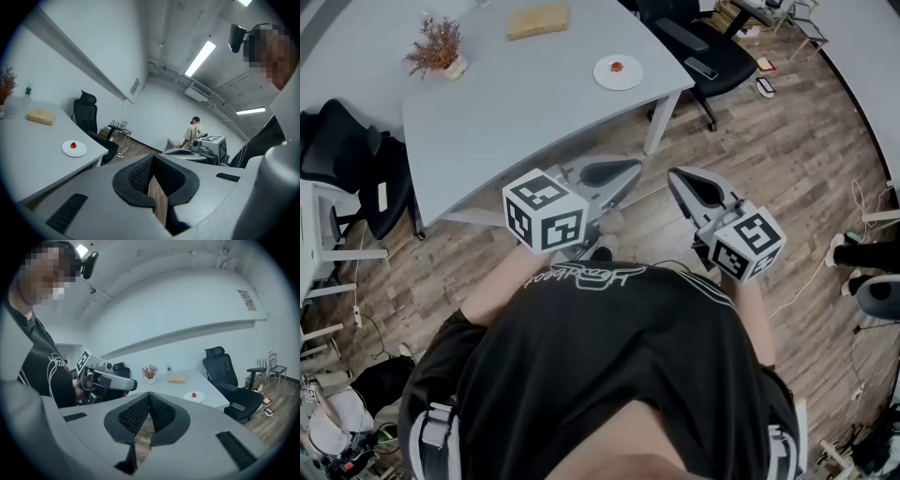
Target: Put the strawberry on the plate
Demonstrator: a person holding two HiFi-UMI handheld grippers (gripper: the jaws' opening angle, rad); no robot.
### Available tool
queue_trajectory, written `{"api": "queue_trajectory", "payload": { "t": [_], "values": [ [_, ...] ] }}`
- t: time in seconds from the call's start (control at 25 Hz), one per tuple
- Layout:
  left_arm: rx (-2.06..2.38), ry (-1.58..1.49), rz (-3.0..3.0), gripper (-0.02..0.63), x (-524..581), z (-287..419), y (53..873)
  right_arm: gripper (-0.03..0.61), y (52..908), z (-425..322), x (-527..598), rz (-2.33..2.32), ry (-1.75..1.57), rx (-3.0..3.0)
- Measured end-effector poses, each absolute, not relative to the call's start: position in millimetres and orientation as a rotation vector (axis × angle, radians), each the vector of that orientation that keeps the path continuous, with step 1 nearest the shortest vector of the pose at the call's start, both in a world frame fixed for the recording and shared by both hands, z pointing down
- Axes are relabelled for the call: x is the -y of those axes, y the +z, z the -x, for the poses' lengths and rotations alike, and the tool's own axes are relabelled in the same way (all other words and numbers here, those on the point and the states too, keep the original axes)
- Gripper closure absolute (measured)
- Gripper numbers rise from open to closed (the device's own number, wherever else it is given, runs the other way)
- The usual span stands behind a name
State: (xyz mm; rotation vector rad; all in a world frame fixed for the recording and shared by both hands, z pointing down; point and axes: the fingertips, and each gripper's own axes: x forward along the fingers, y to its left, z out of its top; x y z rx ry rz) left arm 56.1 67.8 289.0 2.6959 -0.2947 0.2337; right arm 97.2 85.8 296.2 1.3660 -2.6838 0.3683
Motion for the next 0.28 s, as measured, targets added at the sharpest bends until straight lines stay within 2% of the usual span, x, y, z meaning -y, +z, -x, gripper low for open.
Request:
{"api": "queue_trajectory", "payload": {
  "t": [0.28],
  "values": [
    [0.305, 0.228, -2.692, 0.607, -72.9, -57.8, 291.2, 0.569, 297.6, -101.3, -92.0, -1.376, 0.362, 2.676]
  ]
}}
